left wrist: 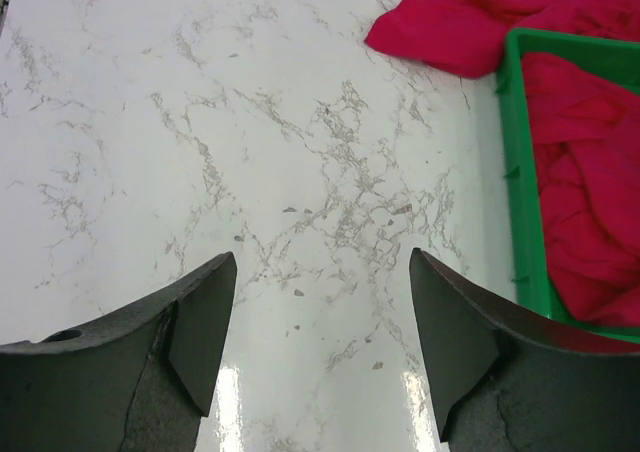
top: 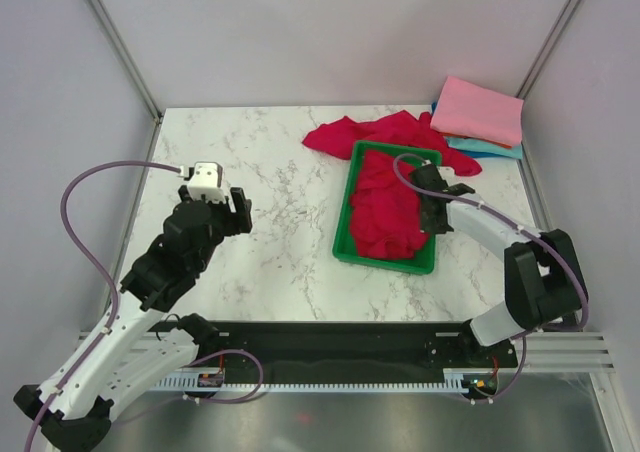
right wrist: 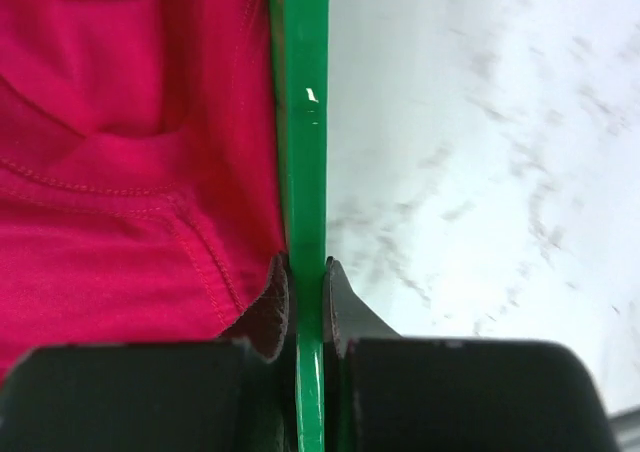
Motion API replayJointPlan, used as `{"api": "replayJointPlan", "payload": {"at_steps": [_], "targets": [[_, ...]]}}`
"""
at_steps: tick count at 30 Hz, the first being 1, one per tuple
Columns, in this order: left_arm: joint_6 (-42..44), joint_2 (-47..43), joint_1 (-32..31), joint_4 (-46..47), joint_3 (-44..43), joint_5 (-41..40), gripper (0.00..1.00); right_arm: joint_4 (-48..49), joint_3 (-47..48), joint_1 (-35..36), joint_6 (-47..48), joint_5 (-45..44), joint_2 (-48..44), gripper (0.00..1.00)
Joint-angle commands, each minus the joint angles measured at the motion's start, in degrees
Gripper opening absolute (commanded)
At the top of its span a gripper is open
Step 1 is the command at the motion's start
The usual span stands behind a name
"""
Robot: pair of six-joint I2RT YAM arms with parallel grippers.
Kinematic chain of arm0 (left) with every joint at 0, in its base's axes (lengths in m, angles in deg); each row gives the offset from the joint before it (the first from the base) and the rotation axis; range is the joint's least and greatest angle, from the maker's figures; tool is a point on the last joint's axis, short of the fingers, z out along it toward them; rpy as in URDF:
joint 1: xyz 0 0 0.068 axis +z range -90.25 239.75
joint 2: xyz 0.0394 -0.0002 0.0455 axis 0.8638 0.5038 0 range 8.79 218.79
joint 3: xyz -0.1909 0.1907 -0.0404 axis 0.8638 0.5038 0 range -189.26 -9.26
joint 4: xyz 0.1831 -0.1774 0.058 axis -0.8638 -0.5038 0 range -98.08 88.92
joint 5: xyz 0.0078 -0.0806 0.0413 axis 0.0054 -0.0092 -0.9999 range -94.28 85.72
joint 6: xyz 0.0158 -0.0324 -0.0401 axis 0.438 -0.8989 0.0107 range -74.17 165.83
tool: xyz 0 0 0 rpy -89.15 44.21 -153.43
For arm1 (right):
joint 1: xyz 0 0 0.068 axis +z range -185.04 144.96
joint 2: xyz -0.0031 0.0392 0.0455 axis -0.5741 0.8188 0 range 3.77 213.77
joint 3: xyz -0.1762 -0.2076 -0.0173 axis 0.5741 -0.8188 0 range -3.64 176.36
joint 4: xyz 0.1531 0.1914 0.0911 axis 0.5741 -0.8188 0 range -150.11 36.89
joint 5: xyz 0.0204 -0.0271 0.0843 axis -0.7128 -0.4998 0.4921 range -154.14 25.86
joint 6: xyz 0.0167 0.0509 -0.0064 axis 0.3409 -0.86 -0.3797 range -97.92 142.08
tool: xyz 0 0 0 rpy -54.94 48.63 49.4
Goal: Fold and stack the t-shirts
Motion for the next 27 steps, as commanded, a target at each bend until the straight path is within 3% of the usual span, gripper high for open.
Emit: {"api": "replayJointPlan", "payload": {"at_steps": [1,6,10,19,24,27], "targets": [[0.6,0.9,0.4,0.5,-1.7,1.3,0.77,-2.7,-2.4,-3.1,-0.7,-4.4,-5.4,0.00],[0.4,2.1,0.4,0.7,-1.8,2.3,0.78,-3.8,-0.6,-3.3,3.5,3.6,-13.5,0.02],[-0.1,8.8,0.4,0.4,-3.8,5.3,0.91,-6.9,-0.2,-3.2,1.7,5.9,-18.8,0.00],[-8.7,52.5,3.6,-0.8,-31.9,14.8,0.93,-16.9,-0.2,-3.2,-4.3,-4.5,-19.3,0.03],[-11.3,82.6,6.0,-3.9,-56.5,20.2,0.99,-18.8,4.8,-3.2,-2.3,-7.0,-20.6,0.09],[-14.5,91.9,7.6,-5.6,-68.4,24.5,0.99,-20.2,7.4,-3.4,-0.4,-11.1,-21.5,0.10]]}}
